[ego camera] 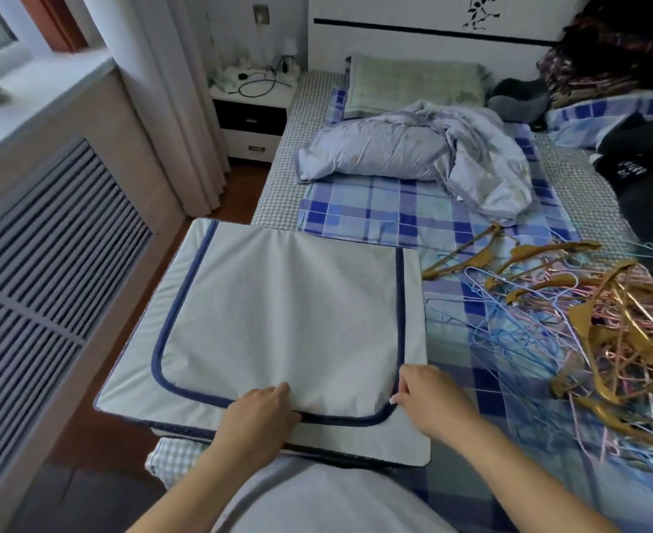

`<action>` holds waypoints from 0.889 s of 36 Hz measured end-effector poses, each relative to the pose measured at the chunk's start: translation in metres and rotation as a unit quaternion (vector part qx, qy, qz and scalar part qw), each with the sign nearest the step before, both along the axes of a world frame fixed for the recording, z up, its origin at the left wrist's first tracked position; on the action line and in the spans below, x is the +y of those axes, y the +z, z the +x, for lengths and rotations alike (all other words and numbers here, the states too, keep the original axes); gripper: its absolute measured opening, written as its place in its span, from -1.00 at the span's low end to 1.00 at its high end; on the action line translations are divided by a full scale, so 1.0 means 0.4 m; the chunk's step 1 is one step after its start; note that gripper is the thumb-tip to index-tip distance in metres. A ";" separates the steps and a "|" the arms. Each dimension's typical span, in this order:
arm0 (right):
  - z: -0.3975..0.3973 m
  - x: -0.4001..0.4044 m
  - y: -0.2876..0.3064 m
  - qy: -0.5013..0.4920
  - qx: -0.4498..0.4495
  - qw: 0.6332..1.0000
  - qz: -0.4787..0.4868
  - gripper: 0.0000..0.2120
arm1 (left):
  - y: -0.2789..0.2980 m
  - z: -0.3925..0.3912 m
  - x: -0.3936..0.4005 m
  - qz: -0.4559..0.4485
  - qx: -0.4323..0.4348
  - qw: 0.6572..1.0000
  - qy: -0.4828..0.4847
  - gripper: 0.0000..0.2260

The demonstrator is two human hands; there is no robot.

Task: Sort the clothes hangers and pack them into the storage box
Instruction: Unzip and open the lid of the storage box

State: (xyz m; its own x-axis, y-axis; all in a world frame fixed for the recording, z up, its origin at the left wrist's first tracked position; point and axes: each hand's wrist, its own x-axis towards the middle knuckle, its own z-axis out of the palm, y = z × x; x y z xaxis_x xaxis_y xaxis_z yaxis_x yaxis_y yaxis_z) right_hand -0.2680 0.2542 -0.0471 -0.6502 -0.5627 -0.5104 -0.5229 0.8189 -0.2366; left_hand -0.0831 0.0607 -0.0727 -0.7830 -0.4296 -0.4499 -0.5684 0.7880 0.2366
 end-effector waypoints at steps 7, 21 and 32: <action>-0.192 -0.084 0.047 0.084 0.042 0.992 0.088 -0.83 | -0.003 0.009 -0.007 -0.004 -0.010 1.000 -0.008 -0.84; -0.593 -0.345 0.022 0.073 0.190 0.978 0.045 -0.71 | 0.029 0.041 0.006 0.066 0.038 0.991 0.113 -0.90; -0.342 -0.252 -0.067 0.033 0.191 0.950 -0.246 -0.71 | 0.032 0.087 0.030 0.054 0.148 0.975 0.159 -0.85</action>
State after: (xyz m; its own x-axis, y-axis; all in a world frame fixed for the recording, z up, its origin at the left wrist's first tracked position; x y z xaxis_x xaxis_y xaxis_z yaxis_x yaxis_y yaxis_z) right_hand -0.4048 0.1535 -0.0738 -0.6902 -0.7179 0.0908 -0.6938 0.6208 -0.3650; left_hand -0.0483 0.0727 -0.0601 -0.7203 -0.6345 -0.2804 -0.6742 0.5452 0.4982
